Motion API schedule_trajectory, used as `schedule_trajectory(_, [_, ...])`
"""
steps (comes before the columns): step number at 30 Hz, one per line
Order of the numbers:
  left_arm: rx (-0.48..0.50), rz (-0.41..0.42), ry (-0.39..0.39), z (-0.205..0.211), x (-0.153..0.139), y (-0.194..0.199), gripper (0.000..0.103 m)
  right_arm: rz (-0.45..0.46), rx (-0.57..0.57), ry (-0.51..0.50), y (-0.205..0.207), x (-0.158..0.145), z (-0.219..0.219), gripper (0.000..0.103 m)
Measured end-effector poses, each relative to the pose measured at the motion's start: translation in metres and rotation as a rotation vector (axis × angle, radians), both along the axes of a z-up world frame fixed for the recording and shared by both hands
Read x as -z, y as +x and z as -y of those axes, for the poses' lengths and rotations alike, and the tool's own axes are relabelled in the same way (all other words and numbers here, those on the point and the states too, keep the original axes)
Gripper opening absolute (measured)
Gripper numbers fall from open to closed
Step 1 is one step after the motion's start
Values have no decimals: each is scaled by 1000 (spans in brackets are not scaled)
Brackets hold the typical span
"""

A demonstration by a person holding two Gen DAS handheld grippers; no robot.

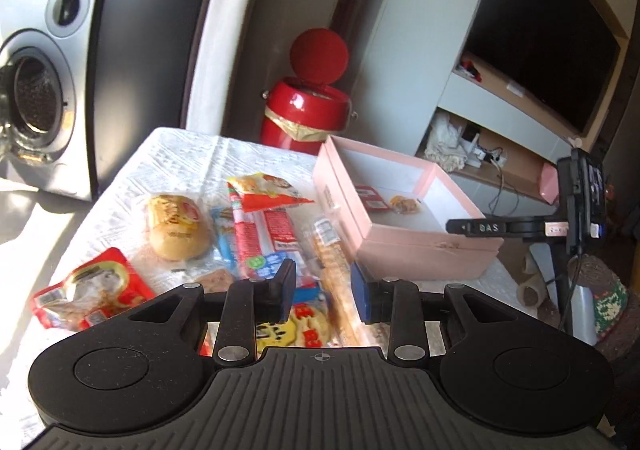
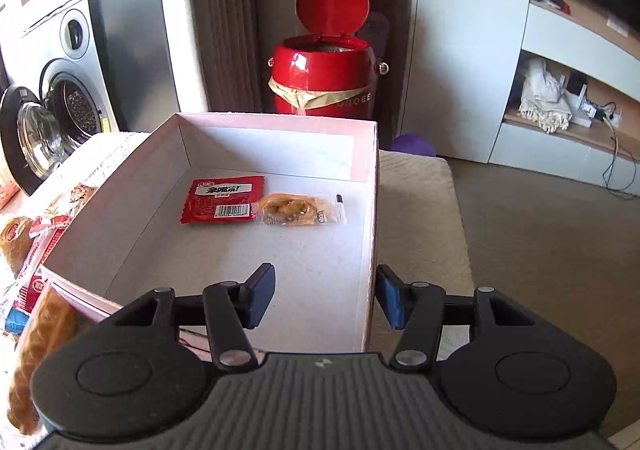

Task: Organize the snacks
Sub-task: 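Grasp the yellow rice-cracker packet with right tool while left tool reaches toward lollipop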

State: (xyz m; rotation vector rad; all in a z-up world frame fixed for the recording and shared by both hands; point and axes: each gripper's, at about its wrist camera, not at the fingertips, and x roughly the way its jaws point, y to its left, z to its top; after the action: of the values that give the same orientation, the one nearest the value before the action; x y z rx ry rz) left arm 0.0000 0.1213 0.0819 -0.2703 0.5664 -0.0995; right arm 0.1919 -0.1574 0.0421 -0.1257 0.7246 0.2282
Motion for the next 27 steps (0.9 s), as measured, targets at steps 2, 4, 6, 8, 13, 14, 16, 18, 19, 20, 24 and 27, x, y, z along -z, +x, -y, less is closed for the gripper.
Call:
schedule_trajectory(2, [-130,26,29,-24,-2,-15,34,46,9,-11,-13,-6,1,59])
schedule_trajectory(4, [-257,19,53,-45,4,-26,34,92,6,-12,-34,-14,6,64])
schedule_trajectory(6, [-410,-5,22,-76,17,-41,35,132,-6,-2,-54,-22,10,69])
schedule_trajectory(8, [-483,-30,-44,-99,30,-48,35,154,-31,12,-71,-29,9,72])
schedule_trajectory(13, [-390,-78,-166,-105,54,-42,35,58,-214,113,-93,-35,-21,74])
schedule_trajectory(14, [-362,-75,-167,-100,56,-39,36,24,-260,134,-95,-33,-31,74])
schedule_trajectory(16, [-332,-65,-140,-91,57,-29,36,-27,-325,163,-100,-26,-53,74])
schedule_trajectory(18, [-280,-62,-145,-85,57,-18,39,-53,-350,164,-101,-21,-75,74])
schedule_trajectory(19, [-254,-65,-151,-83,57,-11,39,-52,-355,157,-101,-19,-86,74])
schedule_trajectory(20, [-236,-67,-154,-80,57,-7,39,-45,-365,152,-102,-19,-95,74])
schedule_trajectory(24, [-222,-31,-148,-80,50,-7,39,-17,-466,139,-114,-22,-125,74])
schedule_trajectory(27, [-251,-10,-157,-89,44,-16,39,-29,-600,97,-121,-18,-152,74])
